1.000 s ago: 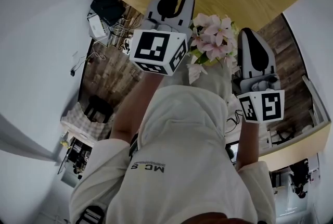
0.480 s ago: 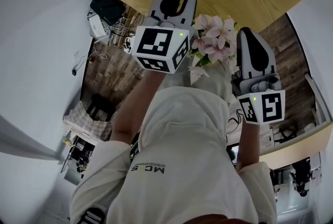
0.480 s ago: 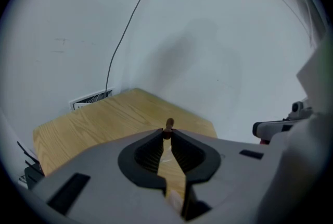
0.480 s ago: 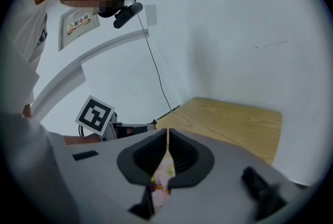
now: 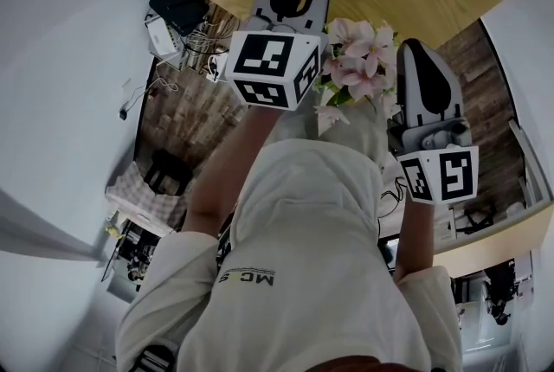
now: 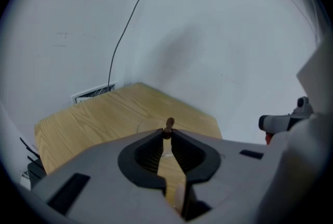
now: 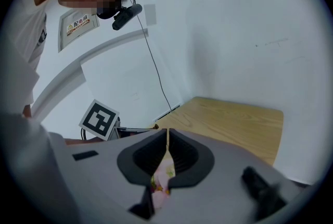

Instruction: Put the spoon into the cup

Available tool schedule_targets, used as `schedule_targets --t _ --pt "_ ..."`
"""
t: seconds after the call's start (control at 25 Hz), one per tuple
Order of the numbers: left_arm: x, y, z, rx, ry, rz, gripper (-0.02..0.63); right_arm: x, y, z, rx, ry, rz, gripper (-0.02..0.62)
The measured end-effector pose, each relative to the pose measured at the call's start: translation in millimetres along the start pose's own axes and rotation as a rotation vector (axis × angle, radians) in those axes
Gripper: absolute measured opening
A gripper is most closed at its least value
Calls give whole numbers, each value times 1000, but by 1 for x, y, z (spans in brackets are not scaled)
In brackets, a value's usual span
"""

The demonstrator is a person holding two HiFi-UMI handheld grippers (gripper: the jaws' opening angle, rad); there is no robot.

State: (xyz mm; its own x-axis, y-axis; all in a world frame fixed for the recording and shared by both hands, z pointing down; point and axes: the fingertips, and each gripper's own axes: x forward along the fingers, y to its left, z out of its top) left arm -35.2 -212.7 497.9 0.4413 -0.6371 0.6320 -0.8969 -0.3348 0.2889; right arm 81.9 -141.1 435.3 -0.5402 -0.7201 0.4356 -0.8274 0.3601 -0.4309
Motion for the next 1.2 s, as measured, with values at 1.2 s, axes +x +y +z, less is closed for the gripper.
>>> schedule_targets --t 1.2 --pt "-15 -3 -18 8 47 27 91 -22 1 4 14 -36 -8 34"
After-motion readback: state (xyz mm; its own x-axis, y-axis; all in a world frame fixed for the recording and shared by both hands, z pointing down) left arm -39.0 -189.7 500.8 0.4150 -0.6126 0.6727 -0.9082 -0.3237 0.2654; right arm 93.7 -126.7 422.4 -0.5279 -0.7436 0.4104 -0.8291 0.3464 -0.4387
